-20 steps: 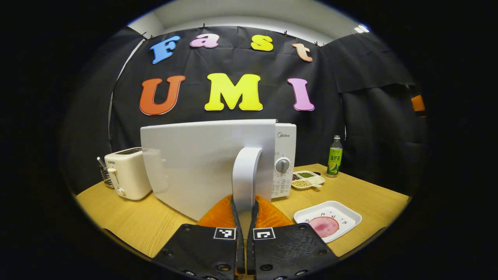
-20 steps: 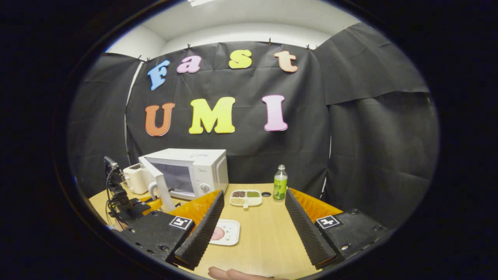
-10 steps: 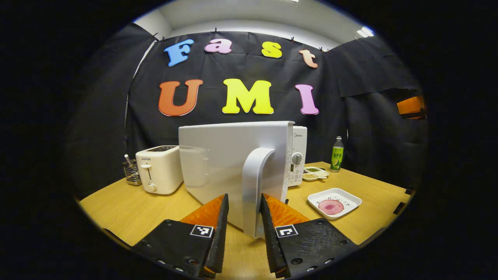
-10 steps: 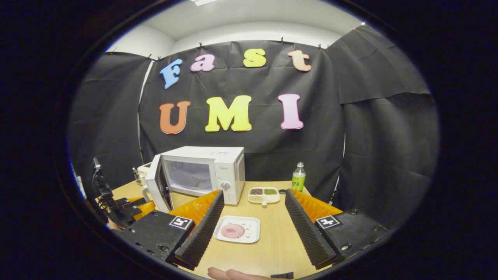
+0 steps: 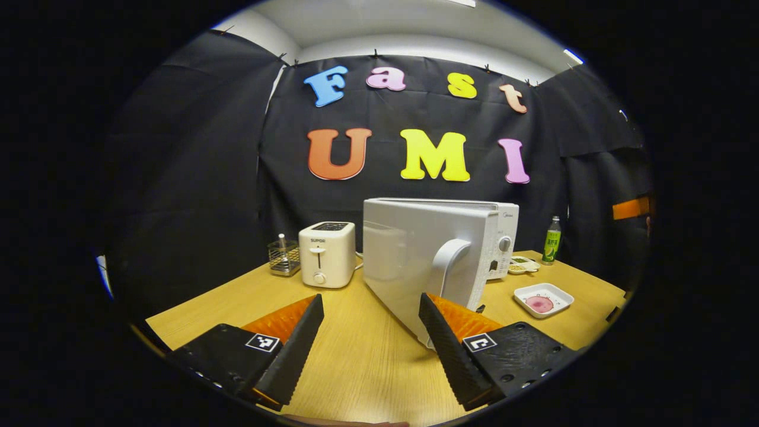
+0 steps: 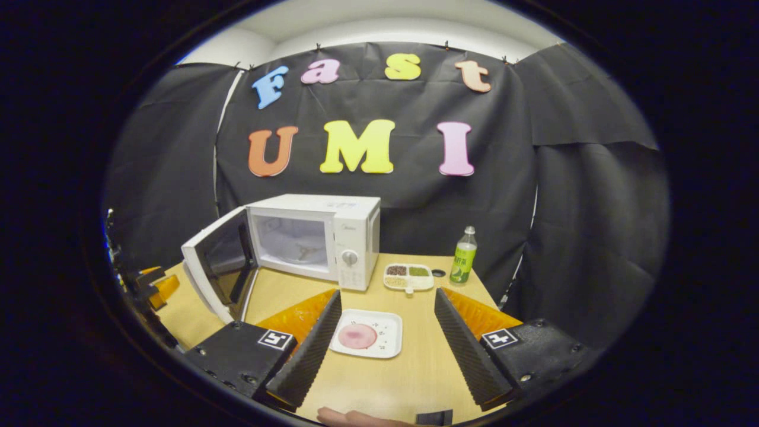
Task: Open the microwave oven with the left hand, put the food in, and close the microwave oven.
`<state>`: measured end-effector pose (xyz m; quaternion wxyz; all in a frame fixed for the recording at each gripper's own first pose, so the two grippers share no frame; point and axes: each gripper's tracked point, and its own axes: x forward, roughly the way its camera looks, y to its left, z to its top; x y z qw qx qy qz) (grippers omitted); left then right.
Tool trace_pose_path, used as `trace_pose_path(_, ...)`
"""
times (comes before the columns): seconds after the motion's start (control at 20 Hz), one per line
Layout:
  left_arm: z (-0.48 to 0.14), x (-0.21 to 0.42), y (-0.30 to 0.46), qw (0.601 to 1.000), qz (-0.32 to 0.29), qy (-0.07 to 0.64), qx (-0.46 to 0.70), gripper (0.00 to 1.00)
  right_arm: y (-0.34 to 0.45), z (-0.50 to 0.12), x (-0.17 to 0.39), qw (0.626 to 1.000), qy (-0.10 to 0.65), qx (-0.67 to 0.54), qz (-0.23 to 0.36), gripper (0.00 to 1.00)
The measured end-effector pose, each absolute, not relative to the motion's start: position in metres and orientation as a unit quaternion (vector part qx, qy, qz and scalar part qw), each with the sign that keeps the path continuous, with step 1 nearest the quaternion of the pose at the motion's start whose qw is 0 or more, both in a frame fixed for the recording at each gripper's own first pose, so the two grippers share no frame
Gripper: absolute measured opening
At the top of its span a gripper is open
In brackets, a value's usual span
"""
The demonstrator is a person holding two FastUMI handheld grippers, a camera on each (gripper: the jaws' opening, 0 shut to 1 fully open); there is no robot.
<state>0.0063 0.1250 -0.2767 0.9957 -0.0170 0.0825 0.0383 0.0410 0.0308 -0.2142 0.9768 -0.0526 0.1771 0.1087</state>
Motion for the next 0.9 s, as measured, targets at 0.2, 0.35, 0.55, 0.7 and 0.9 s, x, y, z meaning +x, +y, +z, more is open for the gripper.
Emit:
trace_pose_path(0.2, -0.25, -0.024, 0.141, 0.994, 0.063, 0.082, -0.024, 0.95, 0.029, -0.264, 0.065, 0.951, 0.275, -0.076, 0.122, 1.0)
trace_pose_path(0.35, -0.217, -0.037, 0.146, 0.995, 0.075, 0.063, -0.024, 0.95, 0.019, -0.291, 0.088, 0.93, 0.339, -0.08, 0.116, 1.0)
trace_pose_path(0.55, -0.178, -0.043, 0.145, 0.995, 0.083, 0.046, -0.037, 0.95, 0.012, -0.319, 0.111, 0.895, 0.425, -0.058, 0.125, 1.0)
trace_pose_path(0.7, -0.155, -0.038, 0.146, 0.995, 0.093, 0.032, -0.027, 0.95, 0.01, -0.345, 0.125, 0.856, 0.498, -0.034, 0.135, 0.93)
trace_pose_path(0.9, -0.136, -0.03, 0.135, 0.995, 0.09, 0.027, -0.026, 0.95, 0.009, -0.385, 0.141, 0.807, 0.576, -0.004, 0.133, 0.8)
